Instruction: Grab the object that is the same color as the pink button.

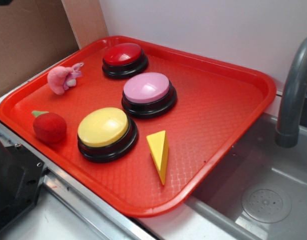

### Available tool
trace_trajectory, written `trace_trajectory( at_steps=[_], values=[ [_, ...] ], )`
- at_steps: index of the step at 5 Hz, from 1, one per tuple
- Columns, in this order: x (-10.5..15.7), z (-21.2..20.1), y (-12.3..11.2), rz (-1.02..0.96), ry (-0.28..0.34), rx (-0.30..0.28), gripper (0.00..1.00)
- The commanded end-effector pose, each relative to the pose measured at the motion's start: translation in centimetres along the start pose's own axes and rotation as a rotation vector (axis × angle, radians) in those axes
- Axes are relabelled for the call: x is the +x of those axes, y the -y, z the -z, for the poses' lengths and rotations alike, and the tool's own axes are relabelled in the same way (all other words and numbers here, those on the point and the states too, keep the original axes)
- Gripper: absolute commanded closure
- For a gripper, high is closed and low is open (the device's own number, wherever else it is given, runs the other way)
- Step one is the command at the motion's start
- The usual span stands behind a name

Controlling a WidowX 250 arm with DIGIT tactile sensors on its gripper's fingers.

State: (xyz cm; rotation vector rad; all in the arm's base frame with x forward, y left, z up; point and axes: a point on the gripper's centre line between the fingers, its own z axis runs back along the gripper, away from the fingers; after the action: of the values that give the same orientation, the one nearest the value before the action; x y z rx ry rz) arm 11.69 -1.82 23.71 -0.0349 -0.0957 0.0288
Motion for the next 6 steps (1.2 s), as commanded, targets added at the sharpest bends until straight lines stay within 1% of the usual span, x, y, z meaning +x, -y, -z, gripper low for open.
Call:
trace_trajectory(
  at_steps=[1,2,3,4,5,6],
  values=[
    [0.0,0.0,0.0,0.0,0.0,0.0,0.0],
    [1.0,1.0,-1.3,-0.094,0.041,-0.026,0.0],
    [2.4,2.3,-3.9,-0.216,0.05,-0.038,0.0],
    [3.7,4.6,-7.1,-0.335,0.047,-0.048,0.0],
    [4.9,8.0,-11.1,-0.527,0.031,-0.069,0.0],
    [5.7,10.9,-13.7,-0.694,0.108,-0.039,0.0]
  ],
)
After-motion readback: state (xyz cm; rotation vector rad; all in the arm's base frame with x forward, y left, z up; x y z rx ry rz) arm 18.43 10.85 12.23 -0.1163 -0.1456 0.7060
